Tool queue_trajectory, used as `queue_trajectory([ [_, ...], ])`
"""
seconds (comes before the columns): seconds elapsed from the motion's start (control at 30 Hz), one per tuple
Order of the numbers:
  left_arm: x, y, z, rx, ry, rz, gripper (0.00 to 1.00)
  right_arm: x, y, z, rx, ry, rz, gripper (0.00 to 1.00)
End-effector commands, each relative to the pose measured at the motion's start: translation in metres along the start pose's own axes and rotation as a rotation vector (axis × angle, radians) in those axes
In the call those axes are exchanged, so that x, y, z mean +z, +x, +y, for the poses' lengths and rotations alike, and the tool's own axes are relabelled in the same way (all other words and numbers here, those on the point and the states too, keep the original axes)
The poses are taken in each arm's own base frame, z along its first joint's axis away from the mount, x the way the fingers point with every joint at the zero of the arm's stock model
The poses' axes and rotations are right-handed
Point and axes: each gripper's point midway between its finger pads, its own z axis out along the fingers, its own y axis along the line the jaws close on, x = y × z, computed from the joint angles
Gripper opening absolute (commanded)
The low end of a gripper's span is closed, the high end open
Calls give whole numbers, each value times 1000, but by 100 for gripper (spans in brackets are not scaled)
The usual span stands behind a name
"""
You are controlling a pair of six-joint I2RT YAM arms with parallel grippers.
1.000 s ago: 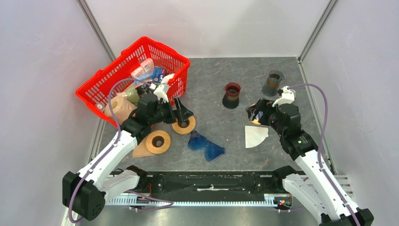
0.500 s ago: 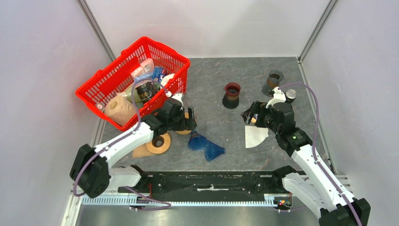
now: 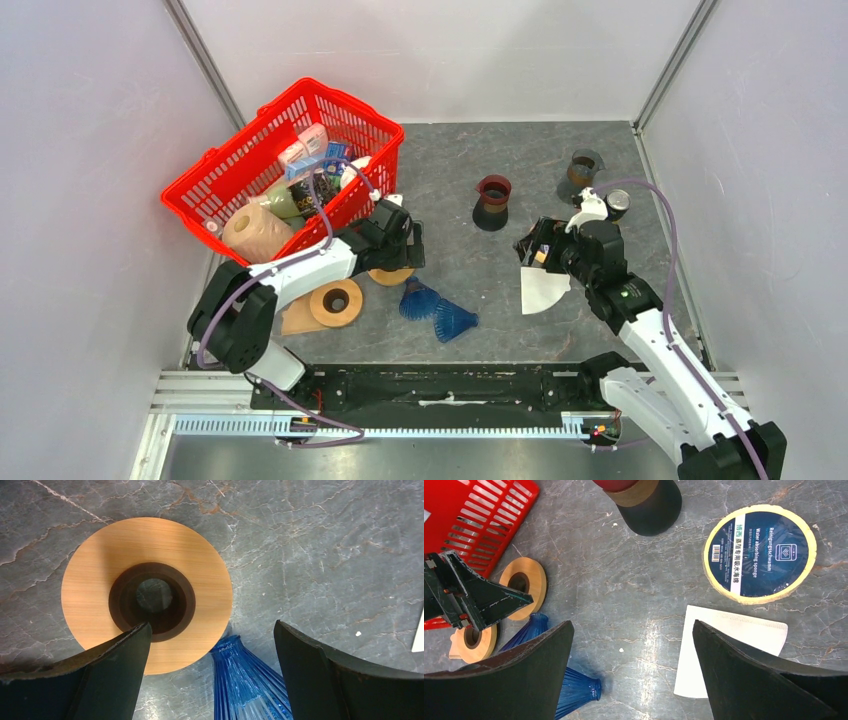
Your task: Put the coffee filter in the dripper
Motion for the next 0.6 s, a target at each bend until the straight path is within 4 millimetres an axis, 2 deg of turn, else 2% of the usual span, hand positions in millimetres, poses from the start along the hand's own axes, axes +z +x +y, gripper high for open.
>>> queue_trajectory([
  [0.0,5,-22,-2,8,-34,-68,98,2,-9,0,-18,4,-34,97],
  [0.3,27,-12,3,23,-81,-12,97,1,-9,-5,-21,27,-43,97],
  [0.57,38,-9,12,30,-147,11,93,-1,-10,-6,-28,28,-55,97],
])
